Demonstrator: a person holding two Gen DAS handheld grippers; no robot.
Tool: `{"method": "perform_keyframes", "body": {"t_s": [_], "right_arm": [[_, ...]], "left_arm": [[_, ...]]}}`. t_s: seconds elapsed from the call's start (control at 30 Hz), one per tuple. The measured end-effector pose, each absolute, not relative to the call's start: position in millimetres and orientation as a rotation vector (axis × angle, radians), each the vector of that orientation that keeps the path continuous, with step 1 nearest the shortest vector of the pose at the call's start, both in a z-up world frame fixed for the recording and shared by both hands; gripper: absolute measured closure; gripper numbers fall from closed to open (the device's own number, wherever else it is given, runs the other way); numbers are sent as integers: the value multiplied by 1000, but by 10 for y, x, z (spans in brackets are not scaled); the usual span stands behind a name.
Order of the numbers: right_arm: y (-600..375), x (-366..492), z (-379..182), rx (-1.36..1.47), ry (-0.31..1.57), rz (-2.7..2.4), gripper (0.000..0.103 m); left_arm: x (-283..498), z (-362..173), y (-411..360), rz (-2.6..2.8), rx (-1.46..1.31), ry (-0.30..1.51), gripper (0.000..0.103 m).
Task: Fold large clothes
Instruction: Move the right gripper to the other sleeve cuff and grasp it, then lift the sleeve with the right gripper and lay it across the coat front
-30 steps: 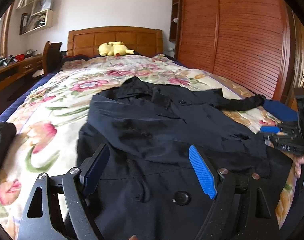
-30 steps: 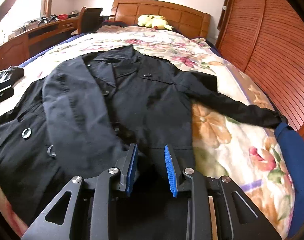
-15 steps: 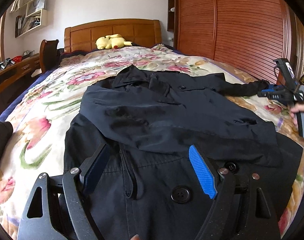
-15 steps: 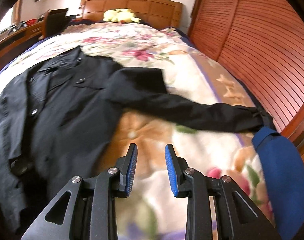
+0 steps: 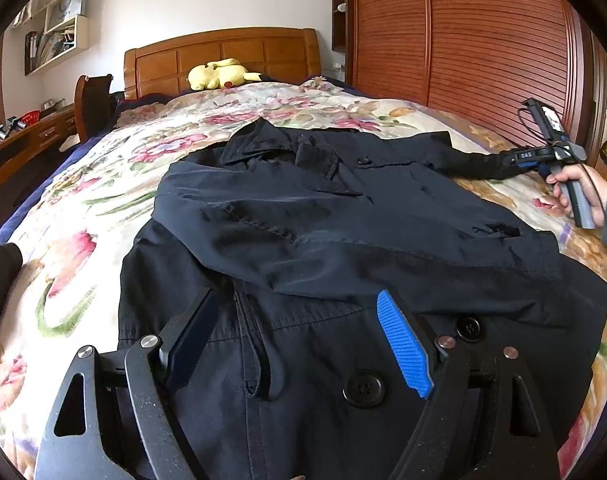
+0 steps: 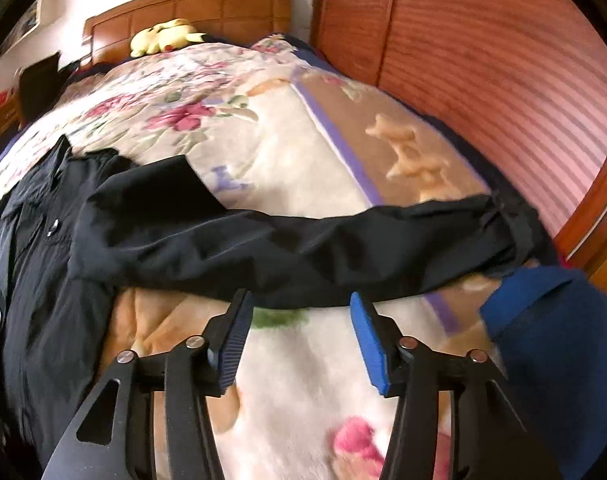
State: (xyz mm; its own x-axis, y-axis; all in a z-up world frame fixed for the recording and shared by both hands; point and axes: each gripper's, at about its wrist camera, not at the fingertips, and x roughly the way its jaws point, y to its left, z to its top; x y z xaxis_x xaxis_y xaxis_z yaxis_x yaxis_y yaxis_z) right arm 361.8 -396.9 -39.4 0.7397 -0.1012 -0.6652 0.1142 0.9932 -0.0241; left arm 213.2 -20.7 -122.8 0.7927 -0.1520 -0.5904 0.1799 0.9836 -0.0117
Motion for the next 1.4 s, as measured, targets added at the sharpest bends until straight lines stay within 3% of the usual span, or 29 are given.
{"method": "perform_keyframes", "body": {"t_s": [0.27, 0.6, 0.67, 0.8, 0.93, 1.4], "right_arm": [[-4204, 3967, -660, 188, 790, -203, 43], [-4408, 4026, -662, 310, 712, -168, 43], [-4402, 4046, -685, 288, 719, -163, 52], [-4342, 4048, -651, 238, 690, -150, 93], [-4278, 3954, -519, 221, 611, -155, 98], [-3453, 3100, 271, 37, 429, 59, 100]], "left_arm": [[2174, -1253, -200, -192, 38, 650, 21], [2170, -1273, -197, -202, 33, 660, 21], [2178, -1273, -193, -203, 33, 663, 21], [2180, -1280, -195, -203, 33, 668, 21], [2174, -1282, -198, -202, 34, 666, 21], [2119, -1213, -164, -232, 12, 645, 21]]}}
